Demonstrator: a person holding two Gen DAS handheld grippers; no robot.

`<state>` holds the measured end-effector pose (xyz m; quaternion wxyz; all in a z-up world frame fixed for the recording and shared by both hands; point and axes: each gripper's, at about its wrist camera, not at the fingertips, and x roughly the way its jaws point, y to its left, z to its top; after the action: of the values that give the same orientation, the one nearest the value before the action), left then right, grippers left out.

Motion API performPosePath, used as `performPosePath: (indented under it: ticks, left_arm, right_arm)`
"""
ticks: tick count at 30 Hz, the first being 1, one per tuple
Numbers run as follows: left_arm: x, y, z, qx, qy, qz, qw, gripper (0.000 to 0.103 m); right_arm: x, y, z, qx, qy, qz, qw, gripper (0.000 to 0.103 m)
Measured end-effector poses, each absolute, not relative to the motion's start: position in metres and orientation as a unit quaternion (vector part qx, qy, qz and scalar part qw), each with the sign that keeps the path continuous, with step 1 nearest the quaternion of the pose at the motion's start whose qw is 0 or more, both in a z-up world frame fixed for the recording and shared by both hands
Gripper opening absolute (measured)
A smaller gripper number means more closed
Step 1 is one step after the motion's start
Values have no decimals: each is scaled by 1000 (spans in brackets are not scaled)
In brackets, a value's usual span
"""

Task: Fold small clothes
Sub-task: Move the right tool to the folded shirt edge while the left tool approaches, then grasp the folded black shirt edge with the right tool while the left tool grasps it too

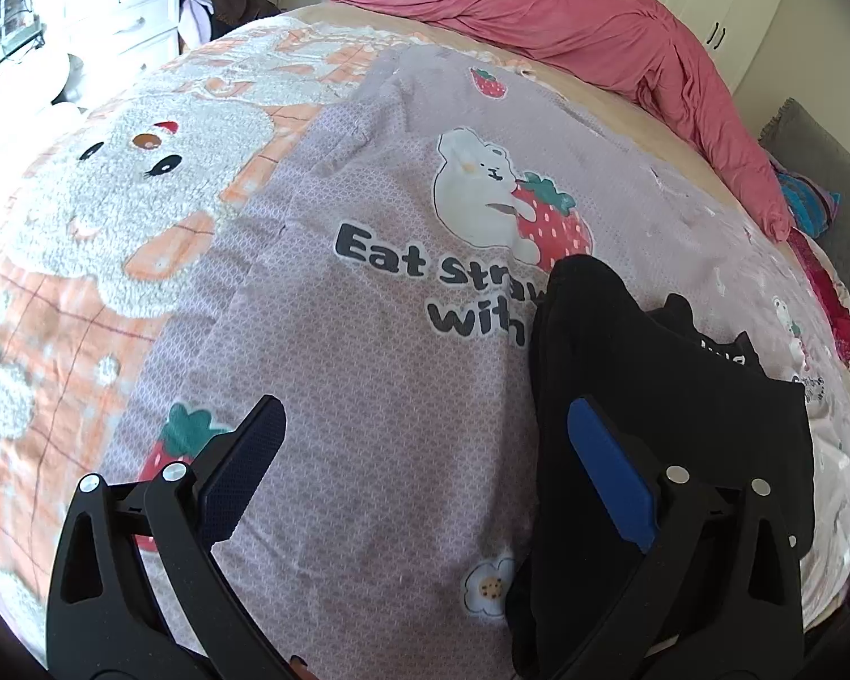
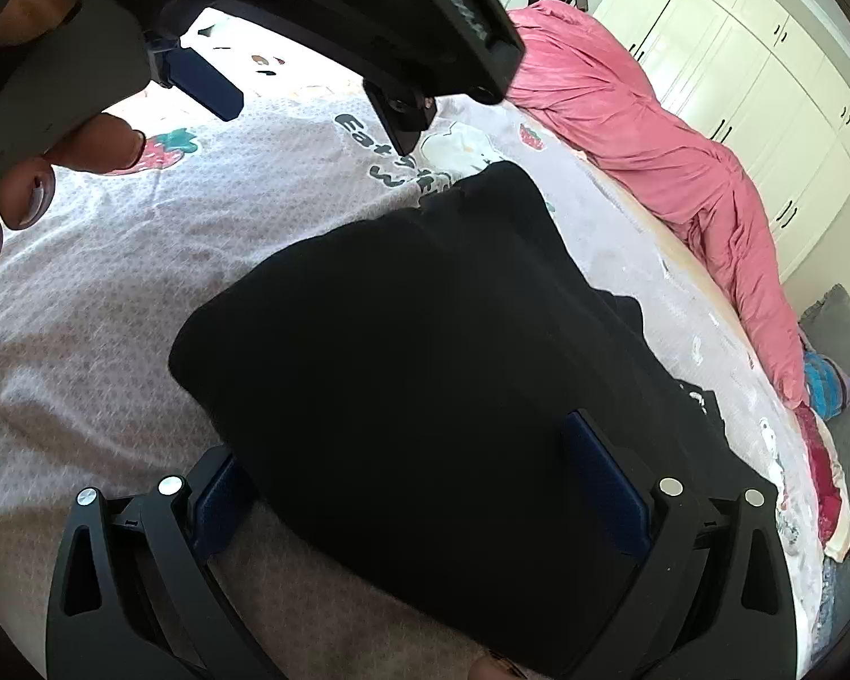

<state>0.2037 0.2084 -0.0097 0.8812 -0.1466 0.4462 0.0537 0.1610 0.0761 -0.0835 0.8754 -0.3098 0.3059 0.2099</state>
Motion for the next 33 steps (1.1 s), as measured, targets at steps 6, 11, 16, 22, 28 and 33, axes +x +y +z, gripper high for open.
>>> performPosePath:
  ticks: [6, 11, 16, 22, 28, 33]
  left_arm:
    - [216, 200, -11, -141, 454, 43, 879, 94]
    - [225, 194, -15, -144, 460, 29, 876, 94]
    - [236, 191, -21, -188, 471, -13, 862, 94]
    - [249, 179, -30, -225, 487, -54, 842, 94]
    - [258, 167, -36, -228, 500, -58, 834, 94]
    - [261, 156, -35, -214, 503, -60, 835, 94]
  right_arm:
    - [160, 73, -79, -304, 282, 199, 888, 98]
    - [149, 58, -63, -274, 250, 207, 905, 81]
    - [141, 48, -58, -267, 237, 220, 908, 47]
    - [134, 42, -56, -258, 240, 245, 903, 19]
    - [131, 30, -47, -227, 235, 254, 910, 17]
    - [129, 19, -39, -201, 232, 264, 914, 17]
